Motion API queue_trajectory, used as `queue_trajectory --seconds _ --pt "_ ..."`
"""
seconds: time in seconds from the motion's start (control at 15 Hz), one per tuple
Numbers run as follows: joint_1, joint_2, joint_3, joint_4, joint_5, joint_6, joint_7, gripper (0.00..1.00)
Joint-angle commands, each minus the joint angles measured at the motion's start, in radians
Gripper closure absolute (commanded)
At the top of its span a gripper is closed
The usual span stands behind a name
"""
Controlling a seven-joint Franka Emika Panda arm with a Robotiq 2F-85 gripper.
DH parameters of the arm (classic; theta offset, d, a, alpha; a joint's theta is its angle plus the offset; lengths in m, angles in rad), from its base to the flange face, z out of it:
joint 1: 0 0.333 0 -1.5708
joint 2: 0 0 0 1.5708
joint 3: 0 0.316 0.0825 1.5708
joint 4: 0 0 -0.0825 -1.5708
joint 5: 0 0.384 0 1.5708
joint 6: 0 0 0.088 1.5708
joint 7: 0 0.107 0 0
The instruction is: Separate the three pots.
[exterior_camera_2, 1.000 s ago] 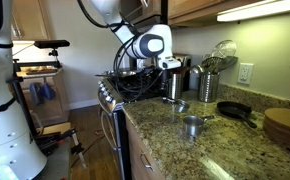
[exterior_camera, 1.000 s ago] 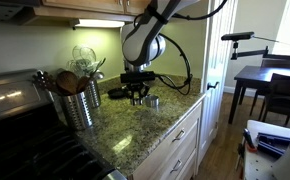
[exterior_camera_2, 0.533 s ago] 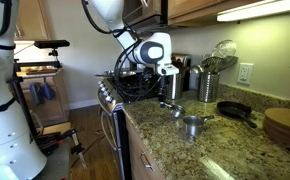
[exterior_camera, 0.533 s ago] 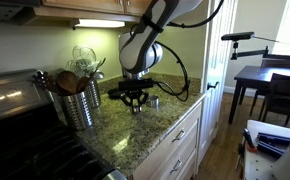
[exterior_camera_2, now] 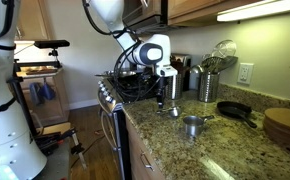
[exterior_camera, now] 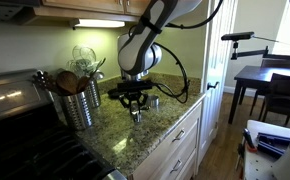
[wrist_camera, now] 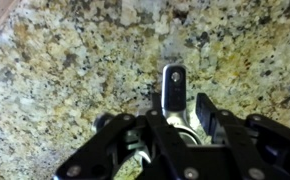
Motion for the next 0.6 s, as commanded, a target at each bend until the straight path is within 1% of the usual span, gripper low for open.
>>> queue_trajectory --seconds 0.0,0.27,0.4,0.53 --pt "0.006 -0.002 0.003 0.002 0.032 -0.006 -0.025 0.28" --pt "0.008 -0.010 0.006 -0.005 0.037 -0.006 -0.029 0.02" --pt "0.002 -0.014 0.012 -0.012 0.043 -0.003 -0.057 0.00" --pt "-0.001 -0.022 0.012 -0.023 0.043 -0.001 -0.094 0.00"
